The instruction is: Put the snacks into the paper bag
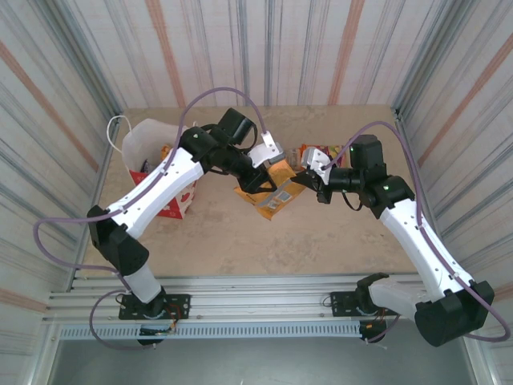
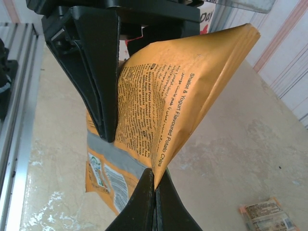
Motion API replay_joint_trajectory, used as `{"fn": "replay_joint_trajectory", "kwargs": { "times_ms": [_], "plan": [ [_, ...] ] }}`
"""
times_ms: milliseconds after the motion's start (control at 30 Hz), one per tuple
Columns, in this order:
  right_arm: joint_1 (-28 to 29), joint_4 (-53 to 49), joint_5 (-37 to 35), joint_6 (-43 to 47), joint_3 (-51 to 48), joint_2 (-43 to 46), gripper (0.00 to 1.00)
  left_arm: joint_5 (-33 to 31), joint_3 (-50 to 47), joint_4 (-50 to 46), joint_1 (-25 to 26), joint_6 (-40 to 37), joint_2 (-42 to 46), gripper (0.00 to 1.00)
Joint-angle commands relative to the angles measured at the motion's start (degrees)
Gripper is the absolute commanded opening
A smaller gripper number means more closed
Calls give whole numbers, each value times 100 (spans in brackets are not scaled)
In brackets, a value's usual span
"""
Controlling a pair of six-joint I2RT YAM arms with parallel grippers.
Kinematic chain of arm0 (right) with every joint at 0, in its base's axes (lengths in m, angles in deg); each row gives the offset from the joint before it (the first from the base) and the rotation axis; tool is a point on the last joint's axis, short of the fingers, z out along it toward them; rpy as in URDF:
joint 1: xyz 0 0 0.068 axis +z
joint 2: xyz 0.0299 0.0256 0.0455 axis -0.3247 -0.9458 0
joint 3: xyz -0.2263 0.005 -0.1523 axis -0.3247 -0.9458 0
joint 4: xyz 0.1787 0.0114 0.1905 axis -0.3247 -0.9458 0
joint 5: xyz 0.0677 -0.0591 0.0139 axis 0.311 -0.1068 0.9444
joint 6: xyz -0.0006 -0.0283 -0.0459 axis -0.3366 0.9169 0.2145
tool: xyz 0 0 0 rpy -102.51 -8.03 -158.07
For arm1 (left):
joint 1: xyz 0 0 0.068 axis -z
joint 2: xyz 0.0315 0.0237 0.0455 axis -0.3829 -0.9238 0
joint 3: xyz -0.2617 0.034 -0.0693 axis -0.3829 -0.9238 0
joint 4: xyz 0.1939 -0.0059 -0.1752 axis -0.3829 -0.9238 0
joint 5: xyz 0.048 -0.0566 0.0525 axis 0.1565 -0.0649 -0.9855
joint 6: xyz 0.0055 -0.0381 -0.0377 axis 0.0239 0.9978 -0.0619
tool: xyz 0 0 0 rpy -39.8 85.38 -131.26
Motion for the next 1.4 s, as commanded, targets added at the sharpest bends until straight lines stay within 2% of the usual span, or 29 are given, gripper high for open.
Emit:
{"fn": "replay_joint_trajectory", "kwargs": {
  "times_ms": [0, 167, 300, 433, 533, 600, 700, 833, 1067, 1233, 1367],
  "plan": [
    [39, 169, 80, -73, 118, -62, 0, 458, 237, -221, -12, -163, 30, 40],
    [44, 255, 2, -134, 121, -98, 2, 253, 209, -210, -38, -205, 140, 28],
    [29, 596, -222, -486, 11, -24, 21, 221, 207, -144, -154, -159, 254, 16],
    [20, 1142, -716, -1112, -210, 157, 41, 47, 220, -46, -359, -117, 486, 13],
    [-27, 1474, -893, -1432, -335, 242, 50, -148, 335, 73, -705, -44, 733, 11],
    [-34, 1530, -924, -1525, -338, 220, 51, -393, 446, 156, -960, 37, 896, 11],
    [-18, 1547, -915, -1666, -330, 119, 46, -795, 514, 445, -1385, 143, 1204, 10],
    [35, 1516, -775, -1817, -268, -23, 39, -752, 355, 1334, -2111, 552, 1609, 10],
    [293, 1602, -799, -1926, -311, -132, 38, -838, 229, 2559, -2934, 1150, 1929, 10],
    [393, 1574, -811, -1918, -303, -208, 38, -2043, 358, 2189, -3178, 1054, 2021, 9],
    [440, 1514, -888, -1918, -294, -283, 37, -2499, 328, 1452, -3329, 948, 2137, 9]
  ]
}}
